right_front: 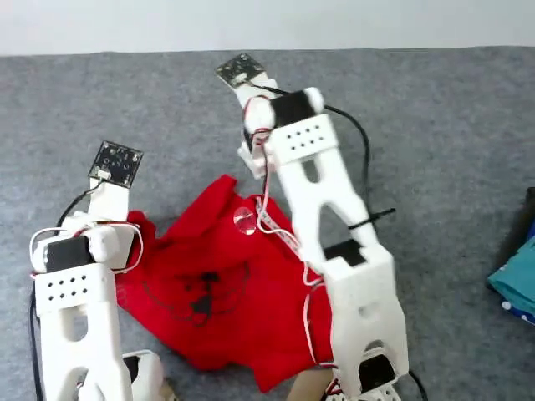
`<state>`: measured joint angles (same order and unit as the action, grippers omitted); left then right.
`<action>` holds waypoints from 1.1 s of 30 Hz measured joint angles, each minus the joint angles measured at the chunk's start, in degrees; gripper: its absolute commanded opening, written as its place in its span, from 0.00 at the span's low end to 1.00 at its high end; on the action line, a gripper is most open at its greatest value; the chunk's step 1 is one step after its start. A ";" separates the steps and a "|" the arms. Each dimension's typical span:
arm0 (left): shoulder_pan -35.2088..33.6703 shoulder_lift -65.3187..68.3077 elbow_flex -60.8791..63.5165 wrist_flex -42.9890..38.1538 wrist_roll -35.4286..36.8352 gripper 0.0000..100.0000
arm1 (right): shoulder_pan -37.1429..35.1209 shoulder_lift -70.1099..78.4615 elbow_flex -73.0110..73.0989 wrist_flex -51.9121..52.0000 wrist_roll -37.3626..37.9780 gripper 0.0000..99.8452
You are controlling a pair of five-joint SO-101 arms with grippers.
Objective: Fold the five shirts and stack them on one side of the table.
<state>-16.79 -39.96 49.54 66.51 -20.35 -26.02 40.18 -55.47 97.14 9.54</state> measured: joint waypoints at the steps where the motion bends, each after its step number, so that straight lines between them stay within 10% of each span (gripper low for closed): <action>1: 0.00 0.00 0.00 0.00 0.00 0.00 | -0.26 1.85 -2.46 0.62 -2.29 0.20; 13: 0.00 0.00 3.25 0.00 0.00 0.00 | -7.30 18.64 -18.99 1.49 -17.76 0.33; 33: 0.00 0.00 3.25 0.00 0.00 0.00 | -11.52 26.73 -23.65 -7.38 -19.96 0.24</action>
<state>-16.79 -39.96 52.79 66.51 -20.35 -37.54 66.90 -79.12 89.76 -10.42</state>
